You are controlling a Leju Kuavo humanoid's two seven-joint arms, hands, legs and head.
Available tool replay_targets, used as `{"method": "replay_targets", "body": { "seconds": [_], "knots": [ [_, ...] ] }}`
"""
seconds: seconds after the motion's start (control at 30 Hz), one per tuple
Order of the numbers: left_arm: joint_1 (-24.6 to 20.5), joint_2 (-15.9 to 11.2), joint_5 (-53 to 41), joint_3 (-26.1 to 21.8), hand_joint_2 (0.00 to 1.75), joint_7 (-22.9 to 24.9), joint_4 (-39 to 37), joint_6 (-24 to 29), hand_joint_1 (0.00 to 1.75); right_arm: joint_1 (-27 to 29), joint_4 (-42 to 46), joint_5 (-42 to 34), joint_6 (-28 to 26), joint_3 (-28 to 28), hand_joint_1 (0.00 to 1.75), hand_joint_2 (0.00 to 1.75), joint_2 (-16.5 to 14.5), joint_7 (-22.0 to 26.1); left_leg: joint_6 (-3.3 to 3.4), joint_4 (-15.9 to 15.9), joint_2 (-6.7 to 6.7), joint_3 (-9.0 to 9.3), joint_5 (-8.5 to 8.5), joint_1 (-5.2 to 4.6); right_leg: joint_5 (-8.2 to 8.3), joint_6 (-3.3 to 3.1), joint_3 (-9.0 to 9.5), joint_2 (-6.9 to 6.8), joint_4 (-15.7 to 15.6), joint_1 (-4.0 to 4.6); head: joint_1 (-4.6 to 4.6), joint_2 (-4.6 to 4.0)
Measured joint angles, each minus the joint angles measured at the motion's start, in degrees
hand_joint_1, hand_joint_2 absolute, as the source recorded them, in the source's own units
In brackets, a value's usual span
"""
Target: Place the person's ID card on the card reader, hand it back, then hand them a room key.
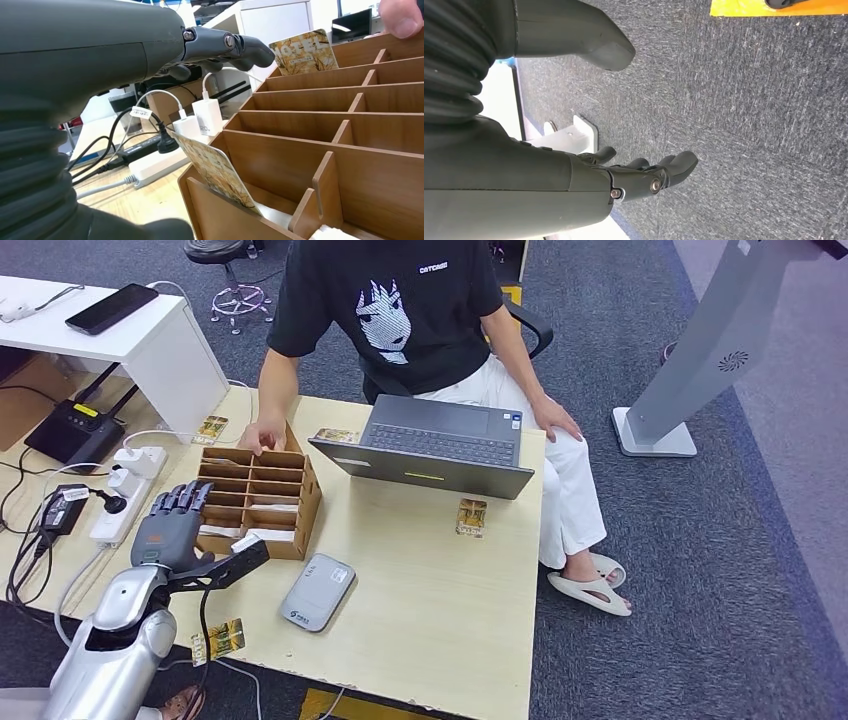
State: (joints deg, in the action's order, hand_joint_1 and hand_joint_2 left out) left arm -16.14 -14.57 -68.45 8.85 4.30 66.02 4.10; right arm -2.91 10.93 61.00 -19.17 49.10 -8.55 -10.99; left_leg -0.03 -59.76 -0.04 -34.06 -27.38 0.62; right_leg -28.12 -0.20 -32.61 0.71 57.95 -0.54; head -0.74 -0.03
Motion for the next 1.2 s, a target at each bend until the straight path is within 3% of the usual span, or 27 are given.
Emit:
{"method": "replay_targets", "body": {
  "seconds": [0.1,0.17,1.0,1.2],
  "knots": [
    [0.00,-0.10,0.08,0.08,1.75,0.00,-0.02,0.11,1.37,0.00,0.01,0.11,-0.02,0.07,0.00,1.75,0.00,0.02,0.00,0.00,0.00,0.00,0.00,0.00,0.00,0.00,0.00,0.00,0.00,0.00,0.00,-0.01],
    [0.01,-0.12,0.14,0.10,1.75,-0.01,-0.02,0.21,1.58,0.00,0.02,0.15,-0.02,0.12,0.00,1.75,0.00,0.05,0.00,0.00,0.00,0.00,0.00,0.00,0.00,0.00,0.00,0.00,0.00,0.00,0.00,0.00],
    [0.00,-0.11,0.40,0.15,1.75,-0.70,-0.02,1.56,1.58,-0.01,0.02,0.64,0.09,0.29,0.00,1.75,0.00,0.37,0.00,0.00,0.00,0.00,0.00,0.00,0.00,0.00,-0.01,0.01,0.00,0.00,0.00,0.01],
    [-0.04,-0.15,0.20,0.15,1.75,-0.67,-0.02,2.20,1.71,-0.01,0.00,0.77,0.31,0.30,0.00,1.75,0.00,0.37,0.00,0.00,0.00,0.00,0.00,0.00,0.00,0.00,-0.01,0.02,0.00,0.00,0.00,0.01]
  ]
}}
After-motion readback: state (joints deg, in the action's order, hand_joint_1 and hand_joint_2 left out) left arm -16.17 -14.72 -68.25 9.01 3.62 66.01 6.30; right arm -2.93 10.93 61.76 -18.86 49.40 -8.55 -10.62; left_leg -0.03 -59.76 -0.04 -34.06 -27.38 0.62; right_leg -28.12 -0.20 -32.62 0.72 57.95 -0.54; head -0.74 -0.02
